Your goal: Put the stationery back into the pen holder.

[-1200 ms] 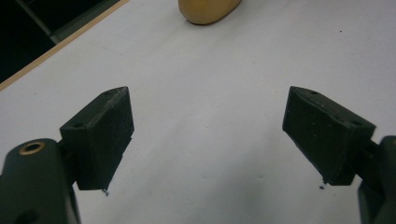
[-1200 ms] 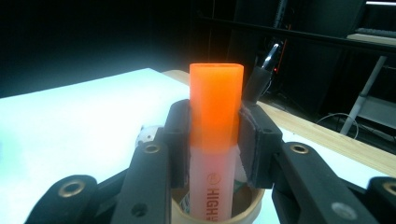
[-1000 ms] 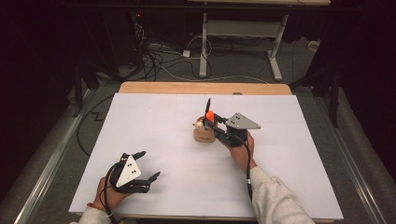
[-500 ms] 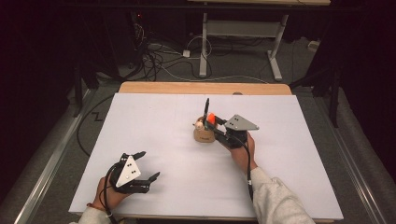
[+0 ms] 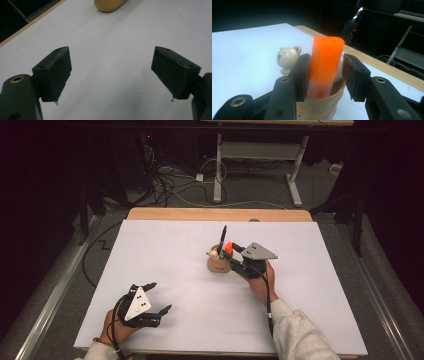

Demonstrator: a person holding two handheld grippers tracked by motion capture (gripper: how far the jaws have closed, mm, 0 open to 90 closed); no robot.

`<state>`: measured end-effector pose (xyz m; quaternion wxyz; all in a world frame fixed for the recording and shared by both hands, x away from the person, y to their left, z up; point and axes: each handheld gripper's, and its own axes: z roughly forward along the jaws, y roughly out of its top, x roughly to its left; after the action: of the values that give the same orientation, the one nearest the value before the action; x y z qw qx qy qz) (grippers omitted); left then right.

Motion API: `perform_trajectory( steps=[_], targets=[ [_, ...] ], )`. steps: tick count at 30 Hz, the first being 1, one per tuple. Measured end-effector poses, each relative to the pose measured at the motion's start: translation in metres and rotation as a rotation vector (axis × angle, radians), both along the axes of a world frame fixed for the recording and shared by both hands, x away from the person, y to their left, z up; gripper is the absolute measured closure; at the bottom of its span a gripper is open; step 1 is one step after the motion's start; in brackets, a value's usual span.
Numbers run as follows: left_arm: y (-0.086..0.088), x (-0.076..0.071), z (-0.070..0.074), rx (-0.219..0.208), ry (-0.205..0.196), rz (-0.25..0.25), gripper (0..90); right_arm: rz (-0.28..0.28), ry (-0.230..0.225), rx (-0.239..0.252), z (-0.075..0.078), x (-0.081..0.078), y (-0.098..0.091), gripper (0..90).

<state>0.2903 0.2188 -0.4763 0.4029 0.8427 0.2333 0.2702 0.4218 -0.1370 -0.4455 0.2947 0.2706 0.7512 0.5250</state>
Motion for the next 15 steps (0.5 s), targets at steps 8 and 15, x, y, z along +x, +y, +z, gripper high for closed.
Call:
perform_trajectory(
  steps=[8,15],
  targets=[
    [0.0,0.0,0.0,0.003,0.001,-0.001,16.1,-0.004,-0.036,-0.021,0.008,-0.002,0.0,52.2],
    [0.0,0.001,-0.001,0.008,0.003,0.0,16.1,-0.005,-0.036,-0.022,0.014,-0.002,-0.005,45.9]
  ],
)
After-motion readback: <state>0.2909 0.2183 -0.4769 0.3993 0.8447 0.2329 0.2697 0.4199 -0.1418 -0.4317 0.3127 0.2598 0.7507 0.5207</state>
